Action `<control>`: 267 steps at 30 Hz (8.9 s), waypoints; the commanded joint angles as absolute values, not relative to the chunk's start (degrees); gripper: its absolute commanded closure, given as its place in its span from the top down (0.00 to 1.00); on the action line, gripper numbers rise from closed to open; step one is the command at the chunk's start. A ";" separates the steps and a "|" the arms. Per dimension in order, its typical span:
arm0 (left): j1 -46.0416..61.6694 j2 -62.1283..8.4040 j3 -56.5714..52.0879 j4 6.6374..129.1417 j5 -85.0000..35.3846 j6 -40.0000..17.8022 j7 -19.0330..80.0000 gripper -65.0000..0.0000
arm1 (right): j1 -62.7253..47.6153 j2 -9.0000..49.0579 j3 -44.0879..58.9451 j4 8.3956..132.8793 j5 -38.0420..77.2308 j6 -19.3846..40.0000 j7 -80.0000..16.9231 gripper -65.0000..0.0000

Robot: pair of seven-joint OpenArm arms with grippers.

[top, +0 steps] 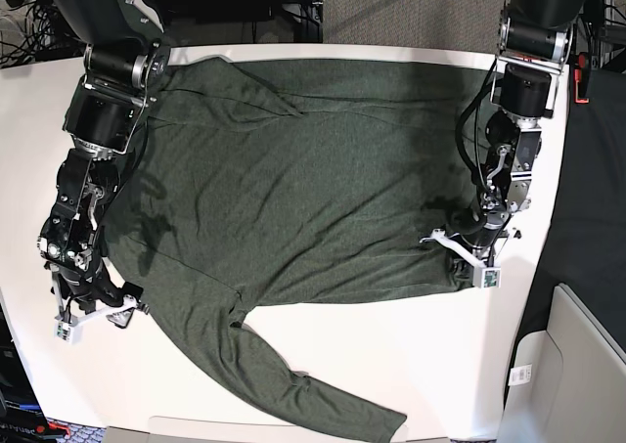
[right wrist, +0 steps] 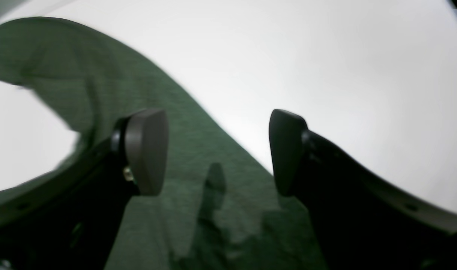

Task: Fold the T-shirt properly
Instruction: 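Grasp the shirt side edges near the sleeve seams with both grippers, then fold the held lower half of the shirt up toward the collar, then move the right gripper to the hanging sleeve and grasp its cuff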

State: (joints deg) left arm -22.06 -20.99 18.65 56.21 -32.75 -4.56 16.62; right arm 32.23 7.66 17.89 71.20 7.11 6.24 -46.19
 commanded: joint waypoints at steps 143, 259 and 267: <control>-1.80 -21.23 0.22 89.98 -32.84 -4.88 25.45 0.00 | 30.90 12.53 14.99 60.18 4.53 30.99 -52.26 0.00; 11.03 -20.18 -11.38 94.64 -32.66 -4.44 25.45 0.31 | -0.66 27.30 26.59 86.11 47.43 30.46 -64.04 0.42; 11.03 -20.00 -11.03 94.64 -32.66 -4.44 25.45 0.31 | 0.84 24.31 30.55 93.76 47.87 31.08 -63.60 0.42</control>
State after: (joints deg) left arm 11.60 -19.20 -10.87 93.54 -32.51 -4.34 26.92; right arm -0.30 23.59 30.61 92.90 46.63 30.68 -64.62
